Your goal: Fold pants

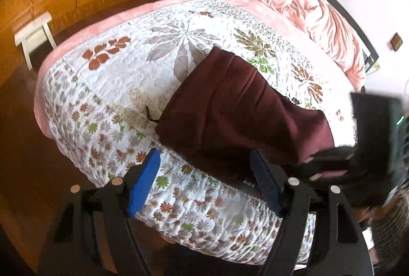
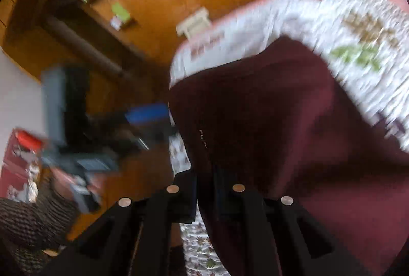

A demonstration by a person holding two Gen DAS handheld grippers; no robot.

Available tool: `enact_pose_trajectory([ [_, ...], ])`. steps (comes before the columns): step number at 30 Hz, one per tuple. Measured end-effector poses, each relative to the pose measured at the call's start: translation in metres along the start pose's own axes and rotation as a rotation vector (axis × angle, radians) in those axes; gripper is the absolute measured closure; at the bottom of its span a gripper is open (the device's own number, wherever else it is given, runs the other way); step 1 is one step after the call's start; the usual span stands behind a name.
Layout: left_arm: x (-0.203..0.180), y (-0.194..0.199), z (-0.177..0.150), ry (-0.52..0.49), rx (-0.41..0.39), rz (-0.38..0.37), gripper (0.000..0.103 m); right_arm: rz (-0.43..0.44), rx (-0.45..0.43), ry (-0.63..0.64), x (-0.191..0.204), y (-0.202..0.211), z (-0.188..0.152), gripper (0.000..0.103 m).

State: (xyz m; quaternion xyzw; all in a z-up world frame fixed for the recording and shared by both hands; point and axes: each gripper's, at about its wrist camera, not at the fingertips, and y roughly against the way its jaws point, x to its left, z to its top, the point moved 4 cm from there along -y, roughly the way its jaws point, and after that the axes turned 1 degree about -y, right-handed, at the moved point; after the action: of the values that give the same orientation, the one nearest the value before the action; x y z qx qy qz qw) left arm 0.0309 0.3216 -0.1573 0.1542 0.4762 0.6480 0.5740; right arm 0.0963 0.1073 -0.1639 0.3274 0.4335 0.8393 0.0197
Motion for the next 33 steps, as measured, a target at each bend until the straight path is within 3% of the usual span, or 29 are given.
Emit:
enact_pose_trajectory([
  [3,0.000,-0.005,0.002,0.008,0.000,0.019,0.030,-0.012,0.033,-0.040,-0.010,-0.021,-0.013,0.092],
  [7,-0.023,0.003,0.013,-0.013,-0.053,-0.002,0.030,0.033,0.019,-0.162,-0.028,-0.022,-0.016,0.082],
  [10,-0.058,0.005,0.024,-0.087,-0.065,-0.039,0.030,0.045,-0.009,-0.185,-0.030,0.002,-0.018,0.067],
  [13,-0.094,-0.007,0.028,-0.153,-0.046,-0.090,0.029,0.016,-0.110,-0.196,-0.033,0.057,-0.040,0.066],
  [17,-0.124,-0.045,0.020,-0.232,0.022,-0.089,0.029,-0.133,-0.266,-0.309,-0.058,0.161,-0.108,0.066],
  [20,-0.118,-0.097,-0.001,-0.281,0.180,0.039,0.031,-0.249,-0.324,-0.419,-0.071,0.220,-0.182,0.066],
  [22,-0.119,-0.105,-0.007,-0.306,0.143,0.050,0.028,-0.280,-0.346,-0.508,-0.076,0.238,-0.226,0.066],
  [24,-0.125,-0.096,-0.007,-0.299,0.128,0.065,0.028,-0.318,-0.352,-0.557,-0.077,0.248,-0.263,0.066],
  [27,-0.140,-0.074,-0.005,-0.228,0.104,-0.031,0.027,-0.290,-0.362,-0.627,-0.068,0.233,-0.297,0.066],
  [29,-0.153,-0.068,-0.010,-0.237,0.110,-0.063,0.026,-0.284,-0.377,-0.621,-0.064,0.221,-0.297,0.066],
  [31,-0.163,-0.067,-0.017,-0.275,0.125,-0.065,0.024,-0.361,-0.365,-0.520,-0.051,0.199,-0.277,0.066],
  [33,-0.167,-0.070,-0.023,-0.301,0.132,-0.052,0.024,-0.363,-0.355,-0.420,-0.040,0.186,-0.254,0.066],
])
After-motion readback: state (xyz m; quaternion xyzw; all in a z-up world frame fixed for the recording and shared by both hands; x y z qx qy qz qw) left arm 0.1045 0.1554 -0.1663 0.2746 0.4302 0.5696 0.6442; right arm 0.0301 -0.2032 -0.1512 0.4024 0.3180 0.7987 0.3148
